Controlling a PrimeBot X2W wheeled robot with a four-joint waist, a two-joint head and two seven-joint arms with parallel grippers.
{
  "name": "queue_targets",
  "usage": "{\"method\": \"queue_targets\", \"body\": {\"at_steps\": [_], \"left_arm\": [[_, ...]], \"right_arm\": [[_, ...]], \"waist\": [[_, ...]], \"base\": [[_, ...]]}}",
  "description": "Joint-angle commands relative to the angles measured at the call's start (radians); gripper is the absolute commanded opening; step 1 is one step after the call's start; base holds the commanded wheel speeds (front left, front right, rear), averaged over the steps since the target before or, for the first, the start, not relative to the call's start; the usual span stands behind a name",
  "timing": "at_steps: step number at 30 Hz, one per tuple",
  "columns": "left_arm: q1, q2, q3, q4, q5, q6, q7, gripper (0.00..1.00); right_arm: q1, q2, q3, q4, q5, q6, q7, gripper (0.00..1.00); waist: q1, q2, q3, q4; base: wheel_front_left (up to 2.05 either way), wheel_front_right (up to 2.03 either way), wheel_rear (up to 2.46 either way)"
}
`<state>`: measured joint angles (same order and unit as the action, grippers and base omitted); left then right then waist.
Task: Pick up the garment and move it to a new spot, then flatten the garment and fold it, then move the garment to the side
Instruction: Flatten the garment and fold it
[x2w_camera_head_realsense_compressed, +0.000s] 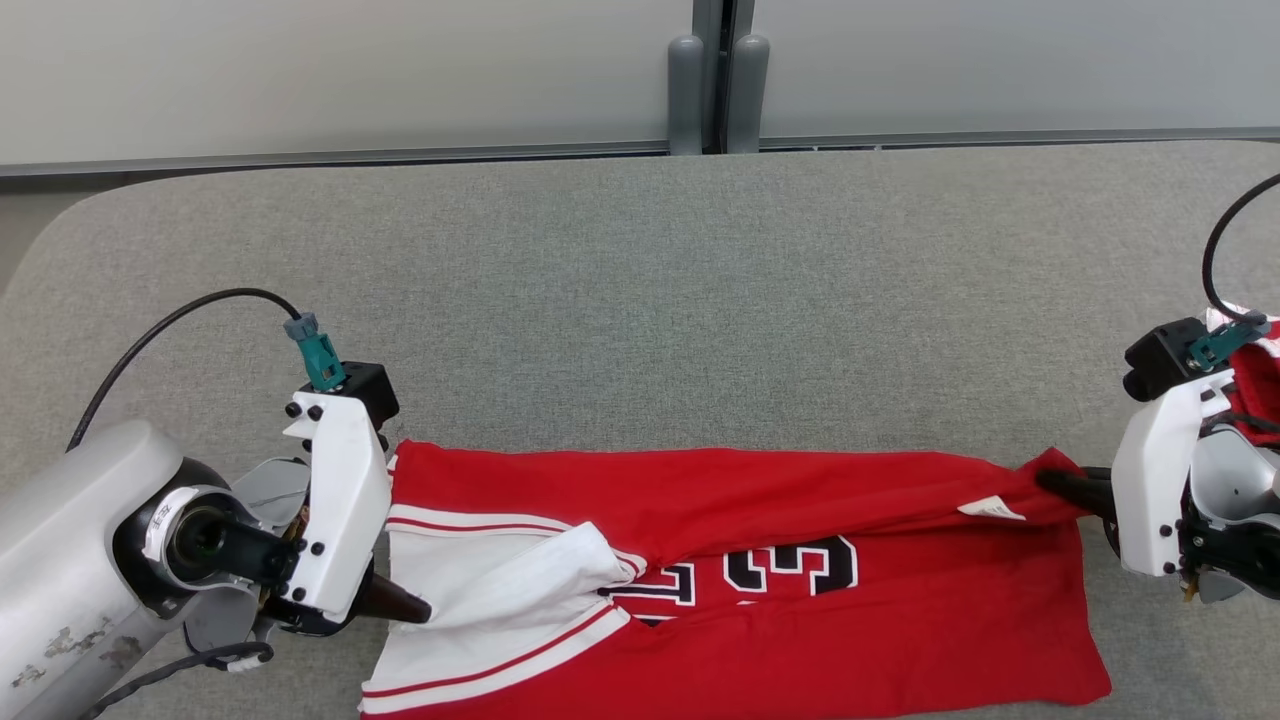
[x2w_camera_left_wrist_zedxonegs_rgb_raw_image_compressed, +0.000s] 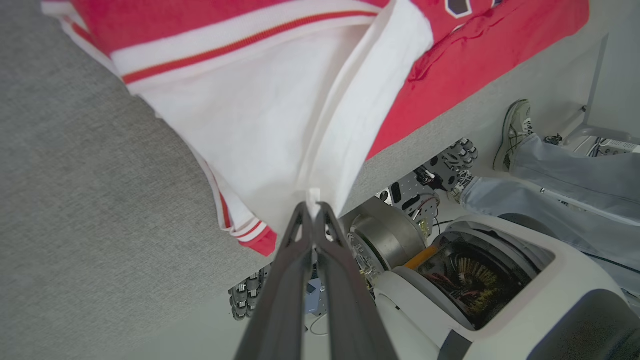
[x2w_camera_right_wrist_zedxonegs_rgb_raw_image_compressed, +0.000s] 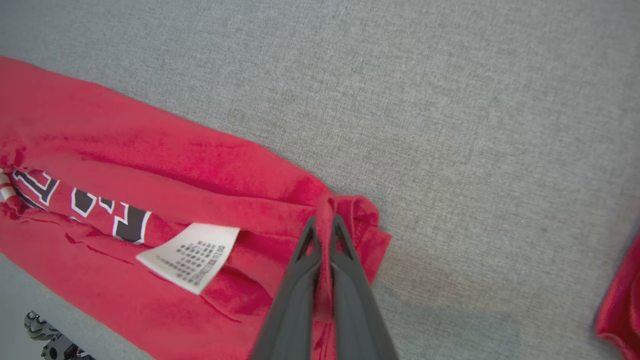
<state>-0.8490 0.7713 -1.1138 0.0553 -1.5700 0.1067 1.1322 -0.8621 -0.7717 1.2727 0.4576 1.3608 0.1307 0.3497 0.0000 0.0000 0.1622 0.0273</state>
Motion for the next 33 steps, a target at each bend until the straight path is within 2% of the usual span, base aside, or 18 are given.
{"method": "queue_targets", "body": {"at_steps": [1,3,5,7,9,10,12,18,22,29,33], "left_arm": [[0.009,-0.002,-0.002,0.005,0.0,0.005,0.001,0.0],[0.016,-0.007,-0.007,0.009,0.0,0.004,0.004,0.0],[0.02,-0.011,-0.011,0.013,-0.002,0.001,0.007,0.0],[0.025,-0.014,-0.015,0.018,-0.004,-0.001,0.009,0.0],[0.031,-0.016,-0.018,0.023,-0.002,-0.005,0.006,0.0],[0.033,-0.017,-0.02,0.025,0.0,-0.008,0.003,0.29],[0.042,-0.016,-0.026,0.029,0.006,-0.012,0.005,0.98],[0.047,-0.011,-0.017,0.041,0.012,-0.026,-0.018,1.0],[0.033,-0.003,0.01,0.037,0.024,-0.039,-0.063,1.0],[0.036,0.017,0.078,0.025,0.107,-0.105,-0.26,1.0],[0.059,0.028,0.123,0.029,0.213,-0.116,-0.468,1.0]], "right_arm": [[-0.004,0.0,0.003,0.007,-0.001,0.0,0.014,0.0],[-0.004,0.005,0.004,0.014,0.001,0.0,0.03,0.0],[0.0,0.008,0.006,0.025,0.007,0.0,0.05,0.41],[0.002,0.014,0.006,0.031,0.002,0.0,0.067,1.0],[0.007,0.019,0.007,0.037,-0.003,0.0,0.079,1.0],[0.009,0.021,0.008,0.04,-0.004,0.0,0.081,1.0],[0.016,0.024,0.008,0.045,-0.006,0.0,0.095,1.0],[0.026,0.021,0.008,0.043,-0.005,0.0,0.085,1.0],[0.017,0.006,-0.001,0.025,0.016,0.0,0.024,1.0],[0.051,0.002,-0.109,0.018,0.111,0.0,-0.193,1.0],[0.086,-0.008,-0.164,-0.015,0.097,0.0,-0.384,1.0]], "waist": [[0.0,0.0,0.001,-0.002],[0.0,0.0,0.002,-0.005],[0.0,0.0,0.001,-0.008],[0.0,0.0,-0.002,-0.012],[0.0,0.0,-0.006,-0.016],[0.0,0.0,-0.008,-0.018],[0.0,0.0,-0.014,-0.022],[0.0,0.0,-0.042,-0.033],[0.0,0.0,-0.07,-0.037],[0.0,0.0,-0.125,-0.037],[0.0,0.0,-0.145,-0.031]], "base": [[0.0,0.0,0.0],[0.0,0.0,0.0],[0.0,0.0,0.0],[0.0,0.0,0.0],[0.0,0.0,0.0],[0.0,0.0,0.0],[0.0,0.0,0.0],[0.0,0.0,0.0],[0.0,0.0,0.0],[0.0,0.0,0.0],[0.0,0.0,0.0]]}}
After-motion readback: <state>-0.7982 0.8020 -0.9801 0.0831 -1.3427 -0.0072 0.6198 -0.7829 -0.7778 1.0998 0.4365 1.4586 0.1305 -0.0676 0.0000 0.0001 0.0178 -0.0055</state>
